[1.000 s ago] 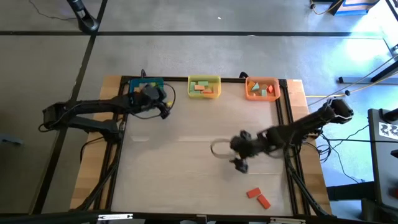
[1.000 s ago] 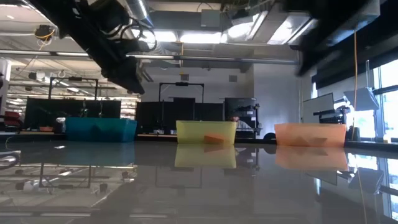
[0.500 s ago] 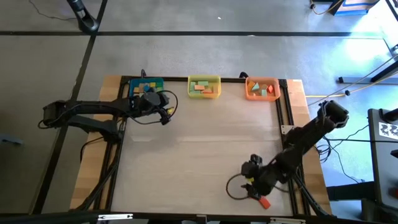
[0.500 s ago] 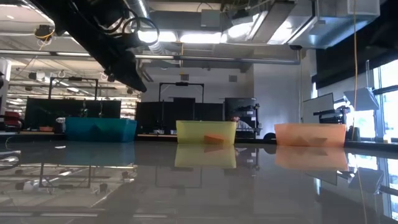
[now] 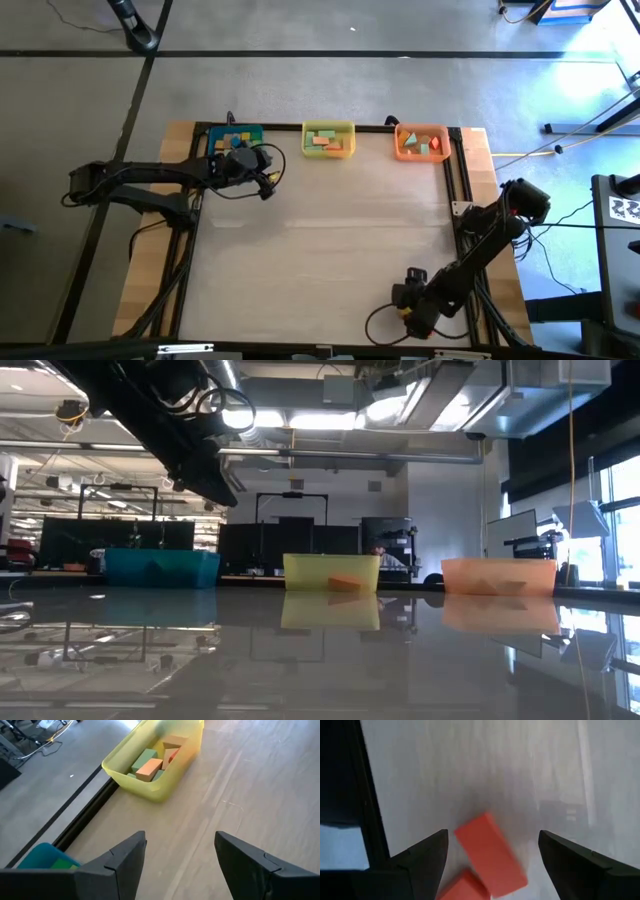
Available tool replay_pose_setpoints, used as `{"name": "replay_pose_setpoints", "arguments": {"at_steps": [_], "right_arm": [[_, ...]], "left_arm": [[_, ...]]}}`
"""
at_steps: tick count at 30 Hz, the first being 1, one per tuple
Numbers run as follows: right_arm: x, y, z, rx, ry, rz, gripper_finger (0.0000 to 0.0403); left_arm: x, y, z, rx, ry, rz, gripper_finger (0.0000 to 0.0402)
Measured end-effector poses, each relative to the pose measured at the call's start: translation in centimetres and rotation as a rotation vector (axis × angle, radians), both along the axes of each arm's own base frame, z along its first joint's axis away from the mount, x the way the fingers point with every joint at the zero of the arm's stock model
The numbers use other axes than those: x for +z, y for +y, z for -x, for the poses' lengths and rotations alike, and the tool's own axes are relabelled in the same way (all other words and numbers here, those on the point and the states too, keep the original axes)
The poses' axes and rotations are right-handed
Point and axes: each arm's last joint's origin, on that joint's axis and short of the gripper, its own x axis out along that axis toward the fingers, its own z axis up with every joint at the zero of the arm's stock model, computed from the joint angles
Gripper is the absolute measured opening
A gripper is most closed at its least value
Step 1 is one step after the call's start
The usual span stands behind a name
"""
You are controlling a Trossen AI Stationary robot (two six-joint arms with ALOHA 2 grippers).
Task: Sort blocks by size
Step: Put the orange rectangle block into the yellow bin
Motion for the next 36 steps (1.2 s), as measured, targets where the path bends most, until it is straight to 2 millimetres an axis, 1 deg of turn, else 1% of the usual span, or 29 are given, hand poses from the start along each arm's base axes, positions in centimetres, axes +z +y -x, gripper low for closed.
{"name": "replay_pose_setpoints", "arguments": {"at_steps": [6, 10, 13, 16, 18, 22, 25, 27, 31, 36], "right_arm": [[-0.1, 1.0, 1.3, 0.046, -0.04, 0.039, 0.0308], [-1.5, 1.6, 1.6, 0.085, -0.096, 0.147, 0.0308], [-2.5, 1.8, 1.4, 0.1, -0.066, 0.159, 0.0303], [-3.2, 1.9, 1.3, 0.099, -0.046, 0.171, 0.028], [-3.2, 1.8, 1.4, 0.078, -0.044, 0.175, 0.0252], [-3.2, 1.7, 1.4, 0.06, -0.061, 0.198, 0.018], [-3.2, 1.6, 1.4, -0.024, -0.069, 0.193, 0.0125], [-3.2, 1.6, 1.4, -0.088, -0.067, 0.18, 0.0122], [-3.2, 1.6, 1.3, -0.137, -0.068, 0.172, 0.0122], [-2.1, 1.7, 0.4, -0.162, -0.052, 0.2, 0.0122]], "left_arm": [[0.0, 0.0, 0.0, 0.007, -0.006, 0.007, 0.0226], [0.1, 0.0, -0.1, 0.014, -0.027, 0.01, 0.0226], [0.2, 0.0, -0.2, 0.012, -0.041, 0.004, 0.0226], [0.3, 0.1, -0.2, 0.006, -0.048, -0.008, 0.0226], [0.4, 0.1, -0.3, 0.002, -0.056, -0.016, 0.0226], [0.5, 0.1, -0.3, 0.007, -0.063, -0.01, 0.0226], [0.7, 0.1, -0.5, 0.008, -0.094, -0.018, 0.0226], [0.8, 0.2, -0.5, 0.008, -0.104, -0.02, 0.0226], [0.8, 0.0, -0.6, 0.002, -0.104, -0.018, 0.0226], [0.8, -0.5, -0.7, -0.002, -0.125, 0.008, 0.0226]]}}
